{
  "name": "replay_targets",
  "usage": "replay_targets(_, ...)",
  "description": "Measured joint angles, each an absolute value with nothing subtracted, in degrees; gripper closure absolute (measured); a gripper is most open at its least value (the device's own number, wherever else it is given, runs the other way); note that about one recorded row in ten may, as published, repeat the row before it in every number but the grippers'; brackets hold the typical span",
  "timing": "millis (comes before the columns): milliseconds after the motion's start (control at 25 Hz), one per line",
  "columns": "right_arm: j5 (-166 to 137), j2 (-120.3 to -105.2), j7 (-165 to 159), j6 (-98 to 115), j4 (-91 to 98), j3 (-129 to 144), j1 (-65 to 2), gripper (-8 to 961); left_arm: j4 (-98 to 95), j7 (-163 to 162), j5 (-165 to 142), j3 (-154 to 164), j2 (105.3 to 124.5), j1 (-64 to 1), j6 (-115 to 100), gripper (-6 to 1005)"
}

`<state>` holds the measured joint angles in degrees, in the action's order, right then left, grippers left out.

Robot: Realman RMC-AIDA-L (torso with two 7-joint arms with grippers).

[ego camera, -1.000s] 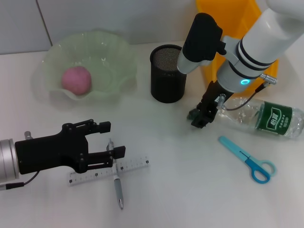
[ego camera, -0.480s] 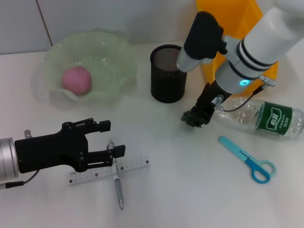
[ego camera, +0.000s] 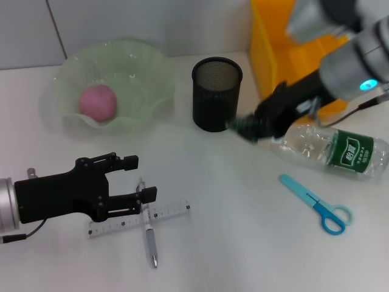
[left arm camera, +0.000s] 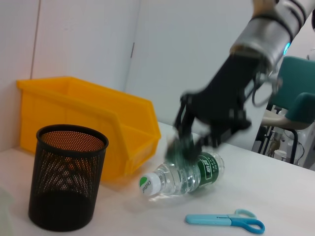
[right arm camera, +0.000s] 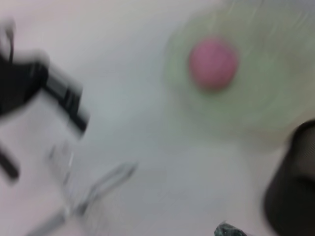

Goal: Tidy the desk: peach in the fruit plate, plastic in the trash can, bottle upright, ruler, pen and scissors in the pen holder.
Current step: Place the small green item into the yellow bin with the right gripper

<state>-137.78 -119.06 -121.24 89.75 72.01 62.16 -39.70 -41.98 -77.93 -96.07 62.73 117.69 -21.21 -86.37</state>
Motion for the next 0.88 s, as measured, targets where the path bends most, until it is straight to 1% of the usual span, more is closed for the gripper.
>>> replay_targets(80, -131.3, -119.07, -120.1, 89.3, 75.3, 56.1, -36.2, 699, -42.0, -77.9, -96.2, 62.7, 117.62, -21.0, -87.1, 193)
replay_targets(200, -126.6, -119.01, -118.5, 87.7, 75.2, 51.1, -34.5, 726, -42.1, -77.9, -96.2, 62.7, 117.54, -20.9, -87.5, 193)
replay_targets(280, -122.3, -118.95, -115.5, 82.4, 72.8, 46.0, -33.3, 748, -42.2, -77.8, -96.2, 62.7, 117.51, -20.9, -87.7, 193)
replay_targets(560, -121.8, -118.94, -113.6, 69.2, 66.7, 45.2, -32.7, 819, -42.3, -77.7, -96.2, 62.7, 117.44, -21.0, -87.9, 193)
replay_targets(880, -124.2, -118.87, -113.5, 59.5, 62.2, 45.6, -32.7, 810, -42.3, -77.9, -96.4, 62.7, 117.41, -21.2, -88.4, 193)
